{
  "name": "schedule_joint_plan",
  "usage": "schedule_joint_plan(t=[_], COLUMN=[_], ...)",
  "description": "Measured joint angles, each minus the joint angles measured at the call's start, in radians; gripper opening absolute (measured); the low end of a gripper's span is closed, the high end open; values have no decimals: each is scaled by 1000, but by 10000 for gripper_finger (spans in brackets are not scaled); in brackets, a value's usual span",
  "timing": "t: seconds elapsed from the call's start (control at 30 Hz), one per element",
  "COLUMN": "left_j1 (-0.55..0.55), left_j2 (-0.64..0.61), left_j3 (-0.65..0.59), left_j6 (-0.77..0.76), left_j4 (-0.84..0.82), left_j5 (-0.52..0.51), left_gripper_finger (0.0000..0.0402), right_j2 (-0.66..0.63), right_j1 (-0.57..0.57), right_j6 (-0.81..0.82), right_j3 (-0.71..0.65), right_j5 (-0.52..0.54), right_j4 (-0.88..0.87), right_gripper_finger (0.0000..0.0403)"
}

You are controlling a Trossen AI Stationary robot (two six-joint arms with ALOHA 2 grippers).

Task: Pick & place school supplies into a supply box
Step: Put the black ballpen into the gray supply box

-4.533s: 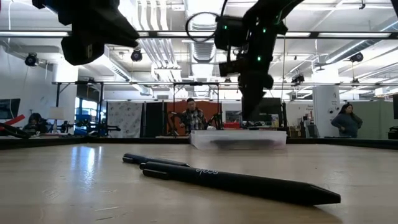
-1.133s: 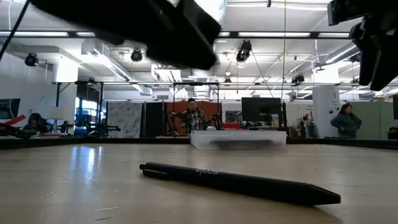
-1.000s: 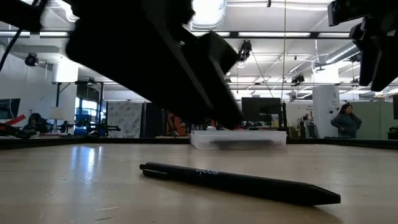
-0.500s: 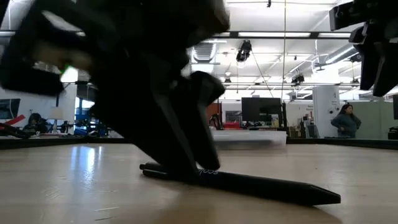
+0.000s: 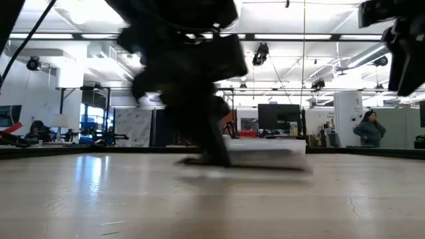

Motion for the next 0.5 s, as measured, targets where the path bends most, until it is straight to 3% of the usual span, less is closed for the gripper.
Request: schedule_joint_plan(t=[0.2,0.5], left_j1=[180,435], left_j2=[-96,-5], left_j3=[188,446], left_j6=[33,120], left_j4=[-53,-211], left_j5=[-78,-108], left_gripper_finger=[10,10], right_j2=[-106,-161], right_j1=[40,43], right_j6=[208,274], right_j3=[-2,-14], right_j5=[64,70], right_j4=[-148,-186], right_gripper_finger=[227,226])
